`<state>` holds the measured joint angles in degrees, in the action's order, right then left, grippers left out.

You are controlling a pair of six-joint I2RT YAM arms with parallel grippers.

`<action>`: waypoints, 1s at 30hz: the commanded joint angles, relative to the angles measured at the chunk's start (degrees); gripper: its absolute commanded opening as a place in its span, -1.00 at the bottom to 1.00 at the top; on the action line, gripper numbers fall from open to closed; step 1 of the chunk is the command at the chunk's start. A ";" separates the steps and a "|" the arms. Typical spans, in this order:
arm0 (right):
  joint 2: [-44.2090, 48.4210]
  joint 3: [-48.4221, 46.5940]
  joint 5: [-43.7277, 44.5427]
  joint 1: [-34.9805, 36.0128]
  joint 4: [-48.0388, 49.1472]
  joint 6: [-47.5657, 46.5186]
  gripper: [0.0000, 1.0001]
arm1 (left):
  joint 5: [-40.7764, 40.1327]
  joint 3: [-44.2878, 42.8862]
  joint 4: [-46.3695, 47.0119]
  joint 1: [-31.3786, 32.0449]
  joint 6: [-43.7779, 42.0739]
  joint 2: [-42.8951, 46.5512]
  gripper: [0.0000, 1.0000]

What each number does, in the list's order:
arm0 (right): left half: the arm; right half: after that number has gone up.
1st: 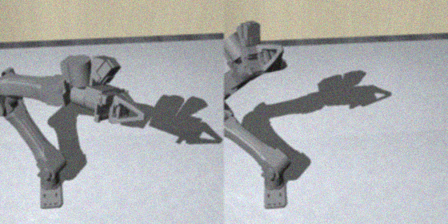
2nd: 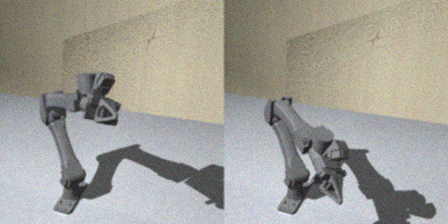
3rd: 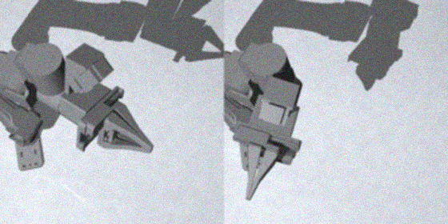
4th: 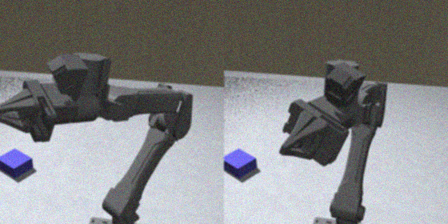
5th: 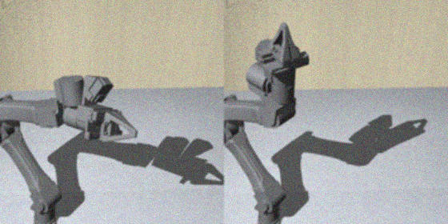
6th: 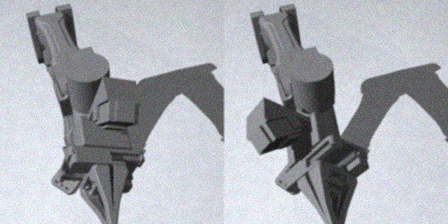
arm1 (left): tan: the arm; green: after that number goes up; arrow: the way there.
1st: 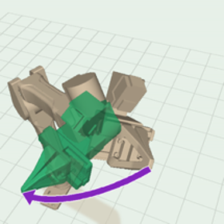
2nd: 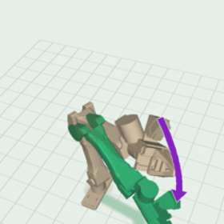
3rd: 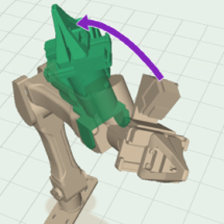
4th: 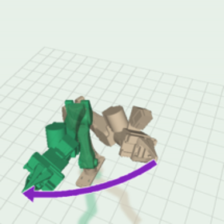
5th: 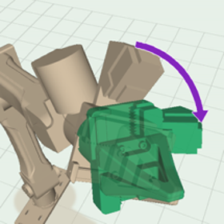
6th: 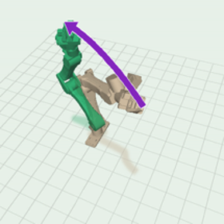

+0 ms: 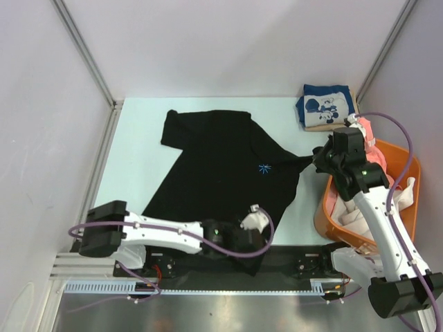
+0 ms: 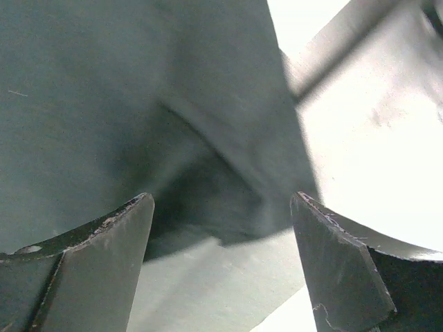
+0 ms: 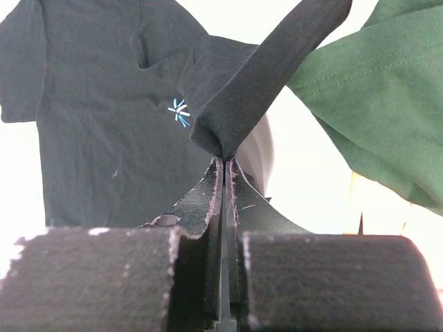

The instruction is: Fold and stack the t-shirts

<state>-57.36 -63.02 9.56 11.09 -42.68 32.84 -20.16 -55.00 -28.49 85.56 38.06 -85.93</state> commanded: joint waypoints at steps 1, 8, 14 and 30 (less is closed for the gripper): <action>2.07 -0.44 -0.77 0.42 -0.92 0.03 -1.00 | -3.22 -2.82 2.21 5.04 6.31 -1.86 0.72; 3.66 1.06 -1.21 0.33 -1.44 0.12 -1.00 | -1.11 -6.61 0.72 9.62 8.25 -9.51 0.68; 3.93 0.97 -1.21 0.25 -1.71 -0.23 -1.00 | -0.31 -5.55 2.92 11.12 10.01 -12.85 0.49; 4.63 0.97 -1.39 0.25 -2.85 -0.41 -1.00 | -4.53 -8.01 -0.24 11.12 9.84 -14.10 -0.99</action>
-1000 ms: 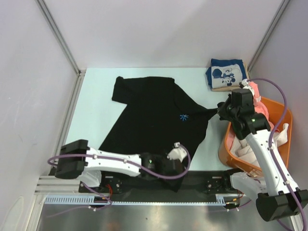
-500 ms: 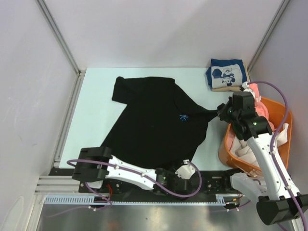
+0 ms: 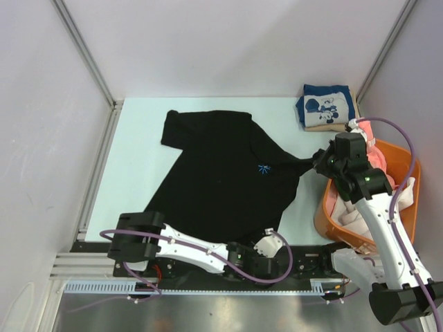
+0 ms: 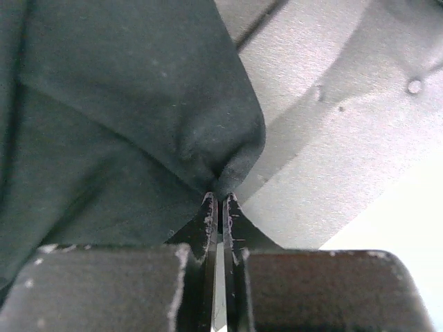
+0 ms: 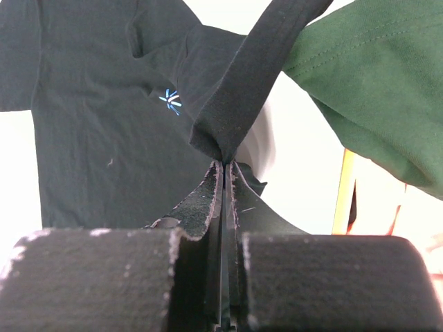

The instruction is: Fold and stack the t-shirts

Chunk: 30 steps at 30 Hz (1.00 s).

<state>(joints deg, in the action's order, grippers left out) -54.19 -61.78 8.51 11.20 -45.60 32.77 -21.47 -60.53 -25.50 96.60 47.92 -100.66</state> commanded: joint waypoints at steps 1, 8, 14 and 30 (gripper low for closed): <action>1.81 -0.71 -0.69 0.14 0.16 -0.26 -1.00 | -4.01 -3.44 -4.38 0.08 -0.02 1.69 -0.99; 6.10 -10.52 -3.33 0.31 -1.15 -0.69 -1.00 | -17.43 -9.07 -23.33 0.08 -0.19 21.80 -0.99; 9.19 -24.95 -7.18 0.49 2.78 -6.49 -1.00 | -27.30 -23.47 -36.37 -0.09 -9.91 39.89 -0.99; 13.51 -50.63 -17.13 -6.19 16.95 -18.62 -1.00 | -45.83 -62.44 -11.38 -0.09 -67.30 42.92 -0.99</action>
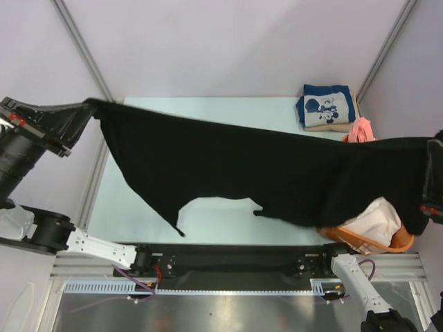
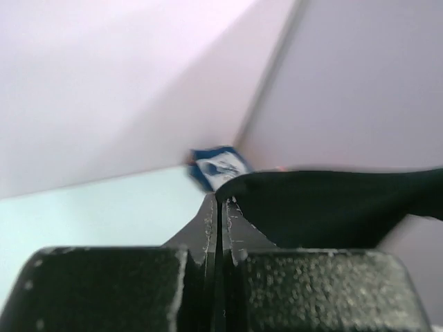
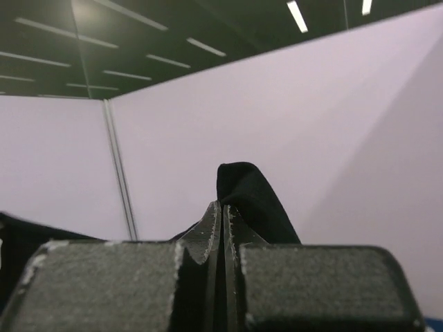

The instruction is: Fold and stack the t-shirts

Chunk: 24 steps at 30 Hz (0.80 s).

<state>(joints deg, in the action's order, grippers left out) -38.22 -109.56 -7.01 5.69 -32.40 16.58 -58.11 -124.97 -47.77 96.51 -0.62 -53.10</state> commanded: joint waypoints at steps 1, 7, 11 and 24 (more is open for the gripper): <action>-3.09 -3.46 -1.87 -0.68 3.84 -2.52 -1.00 | -12.09 7.84 17.47 -0.01 -30.63 -4.12 -0.99; -11.60 -3.47 -5.11 -4.10 7.43 -0.24 -1.00 | -19.50 23.72 84.60 -3.85 -80.24 -8.59 -0.99; -20.47 -1.72 -9.78 -7.01 9.37 2.32 -1.00 | -11.88 18.11 44.68 -17.37 -47.09 -12.28 -1.00; -71.34 -10.71 19.75 4.24 6.32 3.71 -1.00 | 45.62 16.95 13.44 -91.75 3.70 -47.30 -0.99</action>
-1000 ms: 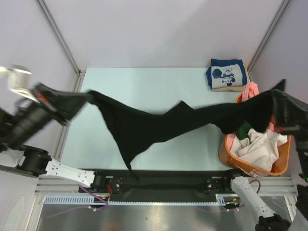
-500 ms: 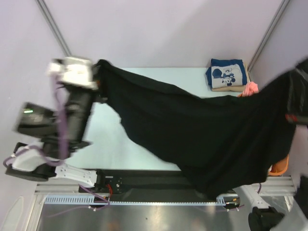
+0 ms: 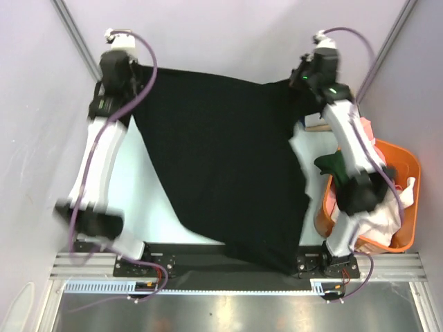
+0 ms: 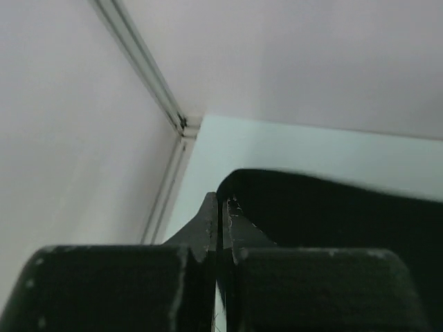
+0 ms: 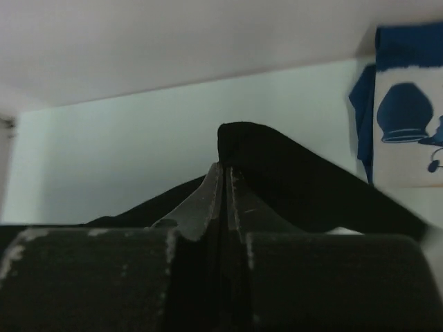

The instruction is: Fold and stack the t-shirts

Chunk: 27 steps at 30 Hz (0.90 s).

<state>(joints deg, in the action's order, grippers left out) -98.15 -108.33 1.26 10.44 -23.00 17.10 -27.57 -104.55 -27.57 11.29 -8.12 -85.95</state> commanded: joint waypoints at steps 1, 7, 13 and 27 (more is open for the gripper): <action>-16.93 -17.30 10.62 -1.03 -9.19 4.59 -0.89 | 15.79 -14.52 -14.54 -7.33 13.63 -19.90 -0.99; -36.69 -42.69 11.83 3.88 -17.53 -0.66 0.82 | 21.42 -29.86 -22.99 -8.21 18.13 -39.66 0.64; -14.72 -6.25 15.44 10.30 -1.10 -1.73 0.99 | 15.54 -8.85 -17.52 -9.27 22.70 -23.14 0.92; 4.10 32.38 15.44 23.57 -4.59 14.09 0.97 | 32.31 53.61 -3.11 -26.31 38.08 21.15 0.85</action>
<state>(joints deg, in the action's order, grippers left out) -96.79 -82.43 14.96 31.27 -26.98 25.43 -3.92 -60.45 -34.26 -10.24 24.16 -69.69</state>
